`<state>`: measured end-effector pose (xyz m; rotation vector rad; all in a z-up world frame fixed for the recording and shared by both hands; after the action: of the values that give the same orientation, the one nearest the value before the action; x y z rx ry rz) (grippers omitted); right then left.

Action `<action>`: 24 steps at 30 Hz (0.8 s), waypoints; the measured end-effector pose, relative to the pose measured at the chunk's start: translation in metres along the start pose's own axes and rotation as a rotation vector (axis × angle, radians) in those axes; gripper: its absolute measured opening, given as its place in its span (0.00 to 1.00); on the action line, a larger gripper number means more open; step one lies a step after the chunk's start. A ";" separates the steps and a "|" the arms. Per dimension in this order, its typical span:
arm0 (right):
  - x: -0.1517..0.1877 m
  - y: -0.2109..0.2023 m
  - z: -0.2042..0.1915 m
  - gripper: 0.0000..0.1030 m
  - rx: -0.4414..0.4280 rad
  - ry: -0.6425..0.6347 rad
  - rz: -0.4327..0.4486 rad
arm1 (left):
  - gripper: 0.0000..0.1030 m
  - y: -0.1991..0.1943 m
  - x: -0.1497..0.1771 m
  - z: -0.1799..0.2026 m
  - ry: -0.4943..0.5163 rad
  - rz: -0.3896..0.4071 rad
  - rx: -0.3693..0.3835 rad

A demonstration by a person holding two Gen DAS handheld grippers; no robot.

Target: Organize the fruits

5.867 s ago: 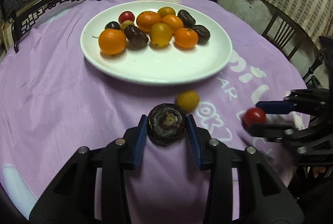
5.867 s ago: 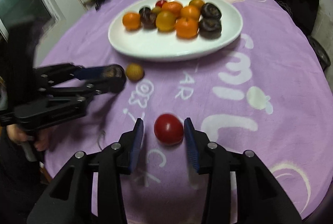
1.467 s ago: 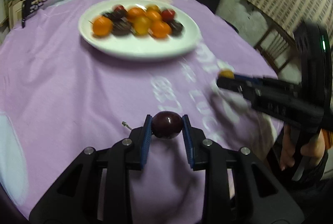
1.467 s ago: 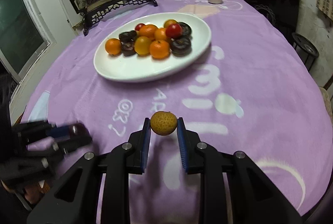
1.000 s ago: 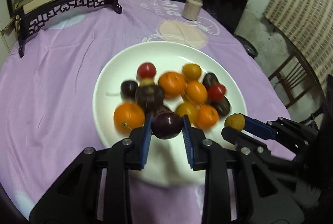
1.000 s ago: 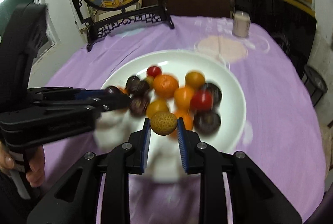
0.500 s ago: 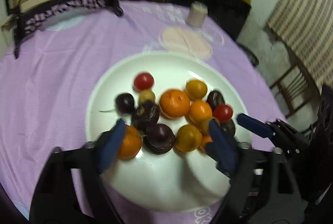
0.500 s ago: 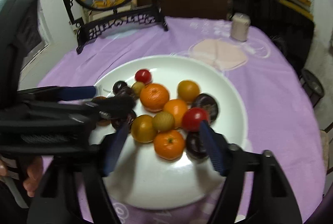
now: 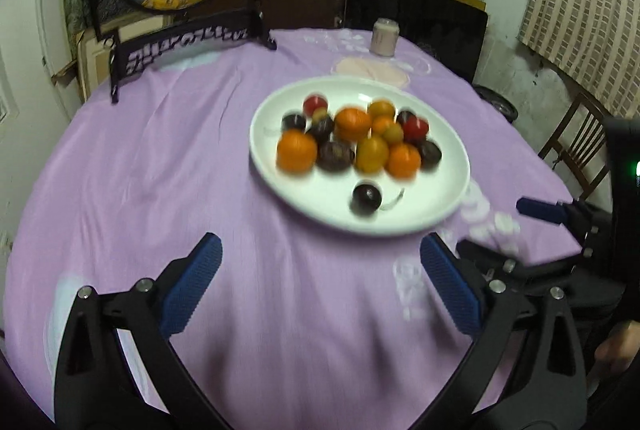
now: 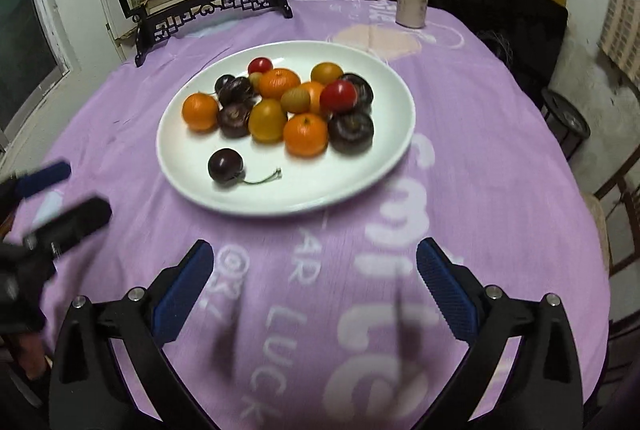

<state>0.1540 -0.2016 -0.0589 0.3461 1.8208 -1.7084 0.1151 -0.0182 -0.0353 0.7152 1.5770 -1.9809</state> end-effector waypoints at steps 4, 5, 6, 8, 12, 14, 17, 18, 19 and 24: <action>0.008 -0.012 -0.004 0.99 -0.013 0.016 0.008 | 0.98 -0.015 0.015 -0.006 -0.013 0.007 -0.009; 0.009 -0.014 -0.006 0.99 -0.018 0.019 0.008 | 0.98 -0.017 0.017 -0.006 -0.015 0.008 -0.008; 0.011 -0.016 -0.008 0.99 -0.023 0.021 0.008 | 0.98 -0.020 0.019 -0.005 -0.016 0.010 -0.003; 0.013 -0.022 -0.012 0.99 -0.023 0.016 0.015 | 0.98 -0.026 0.021 -0.002 -0.010 0.017 0.002; 0.016 -0.032 -0.017 0.99 -0.014 -0.001 0.029 | 0.98 -0.035 0.024 0.003 0.006 0.032 0.004; 0.017 -0.035 -0.018 0.99 -0.004 -0.006 0.034 | 0.98 -0.037 0.024 0.004 0.010 0.035 0.003; 0.017 -0.036 -0.018 0.99 0.002 -0.005 0.037 | 0.98 -0.038 0.024 0.004 0.007 0.036 0.000; 0.018 -0.036 -0.018 0.99 -0.001 -0.004 0.037 | 0.98 -0.038 0.024 0.004 0.007 0.037 -0.002; 0.018 -0.036 -0.017 0.99 -0.002 -0.003 0.037 | 0.98 -0.039 0.024 0.004 0.008 0.038 -0.003; 0.019 -0.036 -0.017 0.99 0.000 -0.003 0.035 | 0.98 -0.039 0.023 0.003 0.008 0.043 -0.023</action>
<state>0.1145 -0.1936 -0.0414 0.3727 1.8024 -1.6840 0.0718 -0.0144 -0.0227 0.7423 1.5735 -1.9284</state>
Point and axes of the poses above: each gripper's, at about its wrist camera, not at the fingertips, and y roughly the way its jaws point, z to its right, x to its underside, the point moved 3 cm from there along y, roughly the way its jaws point, and after that the axes turned 9 degrees about -y, right-handed, at the moved point
